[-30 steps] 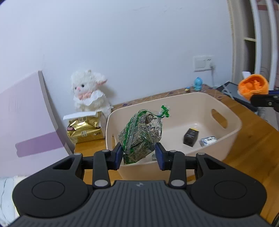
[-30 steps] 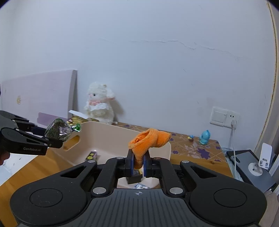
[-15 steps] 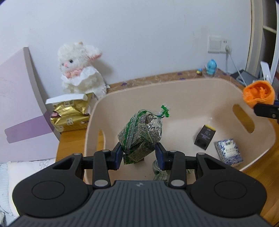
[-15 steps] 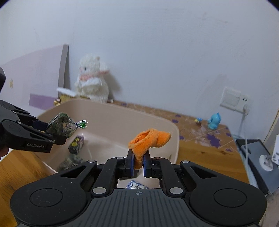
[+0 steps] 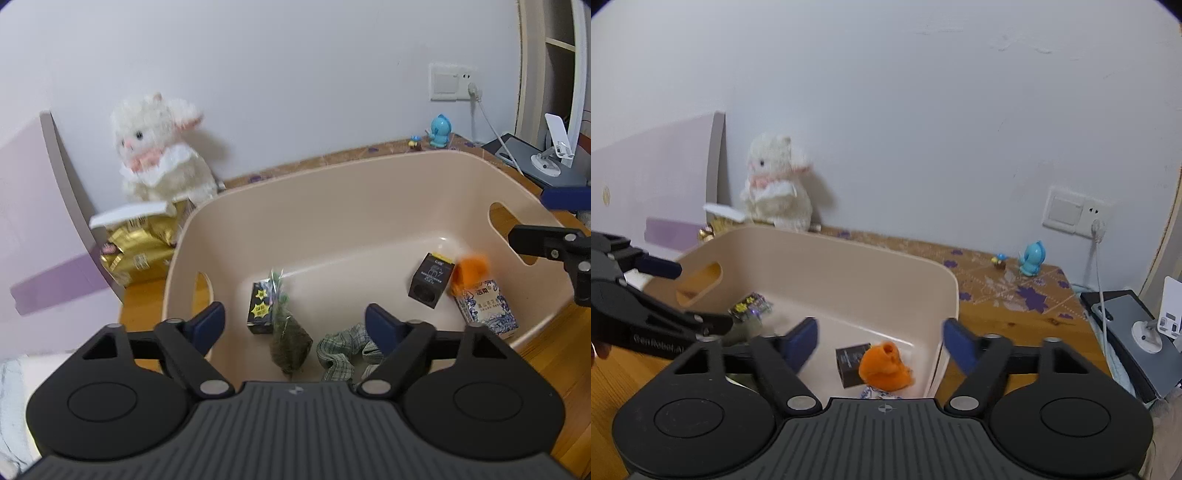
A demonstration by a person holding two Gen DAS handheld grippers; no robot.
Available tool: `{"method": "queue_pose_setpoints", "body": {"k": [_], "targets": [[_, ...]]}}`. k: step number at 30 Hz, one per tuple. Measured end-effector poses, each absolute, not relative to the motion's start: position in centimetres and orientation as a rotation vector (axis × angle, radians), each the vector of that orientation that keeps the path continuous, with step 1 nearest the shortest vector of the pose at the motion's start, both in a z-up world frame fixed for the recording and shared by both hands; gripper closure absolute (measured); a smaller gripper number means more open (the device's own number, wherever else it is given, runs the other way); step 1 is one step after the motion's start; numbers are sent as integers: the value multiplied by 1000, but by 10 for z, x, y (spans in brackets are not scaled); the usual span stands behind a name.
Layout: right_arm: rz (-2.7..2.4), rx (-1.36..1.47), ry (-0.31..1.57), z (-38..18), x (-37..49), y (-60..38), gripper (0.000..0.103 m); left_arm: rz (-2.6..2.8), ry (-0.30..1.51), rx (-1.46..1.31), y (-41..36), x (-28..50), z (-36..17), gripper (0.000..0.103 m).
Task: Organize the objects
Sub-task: 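Grasp the white medicine box with left tool while right tool grasps the wooden clothespins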
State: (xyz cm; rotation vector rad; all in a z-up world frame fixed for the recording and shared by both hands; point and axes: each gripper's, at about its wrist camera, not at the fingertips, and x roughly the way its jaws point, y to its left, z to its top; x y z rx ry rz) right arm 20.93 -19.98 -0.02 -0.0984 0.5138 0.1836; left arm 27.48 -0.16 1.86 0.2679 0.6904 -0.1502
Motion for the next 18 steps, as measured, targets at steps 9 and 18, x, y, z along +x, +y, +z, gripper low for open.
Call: {"method": "queue_pose_setpoints", "body": {"k": [9,18], "targets": [[189,-120,469,23,167,-197,0,-121,649,290,2,236,37,12],[197,-161,501,25,130,-202,0,-92,641,281,8,195,46,10]]}}
